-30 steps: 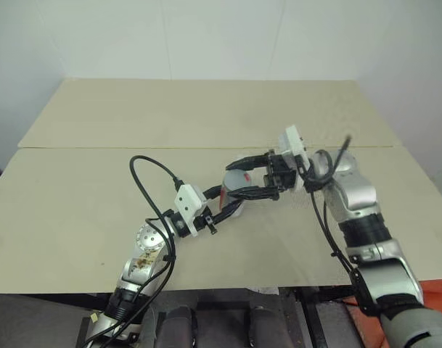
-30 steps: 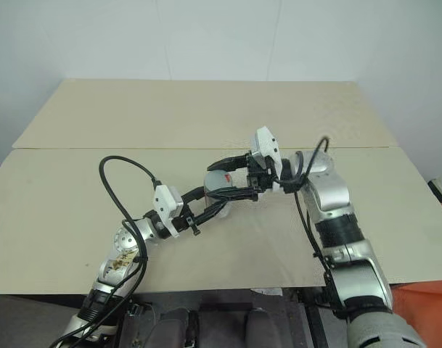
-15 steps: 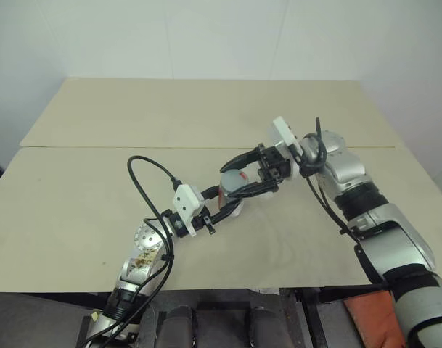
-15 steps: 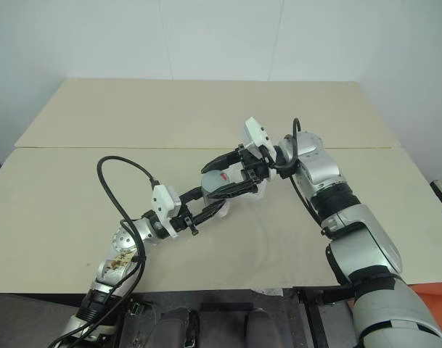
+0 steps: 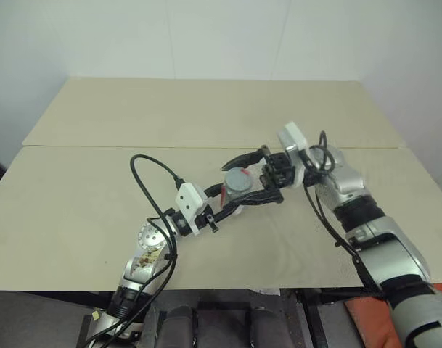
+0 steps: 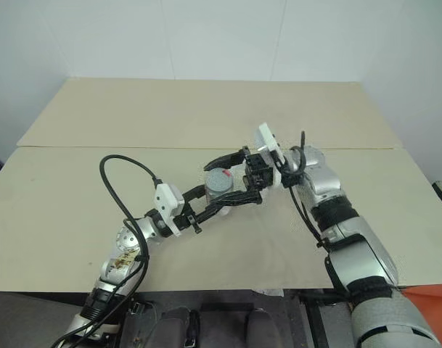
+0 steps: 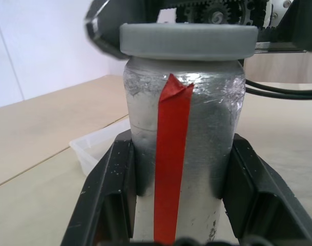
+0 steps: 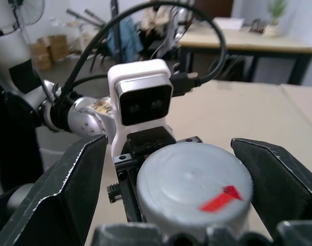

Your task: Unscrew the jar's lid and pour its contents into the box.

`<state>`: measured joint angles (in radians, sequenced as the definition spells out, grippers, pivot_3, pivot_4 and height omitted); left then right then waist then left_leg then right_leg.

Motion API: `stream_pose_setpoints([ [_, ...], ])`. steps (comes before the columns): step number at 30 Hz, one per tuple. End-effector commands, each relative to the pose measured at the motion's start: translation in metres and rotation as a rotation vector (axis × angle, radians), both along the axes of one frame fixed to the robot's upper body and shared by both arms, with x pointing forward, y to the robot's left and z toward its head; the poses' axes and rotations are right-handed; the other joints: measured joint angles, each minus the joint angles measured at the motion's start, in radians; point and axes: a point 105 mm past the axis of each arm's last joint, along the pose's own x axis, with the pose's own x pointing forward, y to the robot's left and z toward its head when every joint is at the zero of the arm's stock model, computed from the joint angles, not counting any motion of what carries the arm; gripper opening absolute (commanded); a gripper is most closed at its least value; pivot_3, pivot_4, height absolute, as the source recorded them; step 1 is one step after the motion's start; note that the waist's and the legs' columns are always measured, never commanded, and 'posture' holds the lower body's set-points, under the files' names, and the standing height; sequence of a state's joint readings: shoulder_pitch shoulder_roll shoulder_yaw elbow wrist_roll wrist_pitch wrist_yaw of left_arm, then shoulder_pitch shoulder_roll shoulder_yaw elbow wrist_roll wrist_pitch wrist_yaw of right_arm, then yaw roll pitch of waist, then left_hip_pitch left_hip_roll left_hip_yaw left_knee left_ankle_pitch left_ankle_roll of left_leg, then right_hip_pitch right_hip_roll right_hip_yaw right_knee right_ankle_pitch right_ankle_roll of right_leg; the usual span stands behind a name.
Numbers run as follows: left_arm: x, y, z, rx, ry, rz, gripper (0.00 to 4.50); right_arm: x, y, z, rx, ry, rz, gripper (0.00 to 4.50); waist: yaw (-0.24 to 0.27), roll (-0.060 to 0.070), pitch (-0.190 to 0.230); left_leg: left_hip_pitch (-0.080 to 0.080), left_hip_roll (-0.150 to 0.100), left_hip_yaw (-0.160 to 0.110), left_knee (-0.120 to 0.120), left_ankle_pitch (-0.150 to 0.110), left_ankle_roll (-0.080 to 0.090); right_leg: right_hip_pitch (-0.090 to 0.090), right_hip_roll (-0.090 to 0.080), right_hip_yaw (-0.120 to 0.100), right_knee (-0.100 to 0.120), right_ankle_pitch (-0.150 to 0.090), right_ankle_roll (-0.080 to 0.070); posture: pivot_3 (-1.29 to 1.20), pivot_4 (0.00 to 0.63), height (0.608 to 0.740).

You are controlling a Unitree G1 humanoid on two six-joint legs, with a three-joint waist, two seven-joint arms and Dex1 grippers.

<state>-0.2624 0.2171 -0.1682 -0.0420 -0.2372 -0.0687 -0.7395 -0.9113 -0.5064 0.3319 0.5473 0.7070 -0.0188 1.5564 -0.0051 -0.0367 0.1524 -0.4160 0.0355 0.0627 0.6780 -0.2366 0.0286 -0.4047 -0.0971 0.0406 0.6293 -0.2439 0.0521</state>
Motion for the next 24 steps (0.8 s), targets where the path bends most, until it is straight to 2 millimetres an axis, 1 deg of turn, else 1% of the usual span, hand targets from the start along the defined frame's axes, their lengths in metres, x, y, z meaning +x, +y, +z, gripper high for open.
stream_pose_setpoints([
  [1,0.000,-0.001,0.011,-0.018,-0.043,-0.007,1.89,-0.007,-0.005,0.021,0.067,-0.135,-0.029,4.46,-0.001,0.000,0.000,0.000,0.000,0.000,0.000,0.000,0.000,0.000,0.000,0.000,0.000,0.000,0.000,0.00,0.150,0.740],
  [5,0.000,-0.002,0.011,-0.019,-0.040,-0.016,1.89,-0.003,-0.008,0.026,0.118,-0.171,-0.165,4.46,-0.004,0.000,0.000,0.000,0.000,0.000,0.000,0.000,0.000,0.000,0.001,0.000,0.000,0.000,0.000,0.00,0.150,0.740],
  [10,0.001,-0.003,0.011,-0.019,-0.038,-0.026,1.89,0.001,-0.008,0.029,0.146,-0.187,-0.252,4.46,-0.005,0.000,0.000,0.000,0.000,0.000,0.000,0.000,0.000,0.000,0.001,0.000,0.000,0.000,0.000,0.00,0.150,0.740],
  [15,0.002,-0.002,0.011,-0.019,-0.038,-0.018,1.89,-0.010,-0.006,0.037,0.171,-0.236,-0.302,4.46,-0.004,0.000,0.000,0.000,-0.001,0.000,0.000,0.000,0.000,0.000,0.001,0.000,0.000,0.000,0.000,0.00,0.150,0.740],
  [20,0.002,-0.001,0.009,-0.019,-0.035,-0.009,1.89,-0.018,0.004,0.046,0.212,-0.263,-0.401,4.46,-0.004,0.000,0.000,0.000,-0.001,0.000,0.000,0.000,0.000,0.000,0.001,0.000,0.000,0.000,0.000,0.00,0.150,0.740],
  [24,0.001,-0.001,0.009,-0.022,-0.036,-0.004,1.89,-0.018,0.016,0.035,0.166,-0.275,-0.501,4.46,-0.005,0.000,0.000,0.000,-0.001,0.000,0.000,0.000,0.000,0.000,0.002,0.000,0.001,0.000,0.000,0.00,0.150,0.740],
])
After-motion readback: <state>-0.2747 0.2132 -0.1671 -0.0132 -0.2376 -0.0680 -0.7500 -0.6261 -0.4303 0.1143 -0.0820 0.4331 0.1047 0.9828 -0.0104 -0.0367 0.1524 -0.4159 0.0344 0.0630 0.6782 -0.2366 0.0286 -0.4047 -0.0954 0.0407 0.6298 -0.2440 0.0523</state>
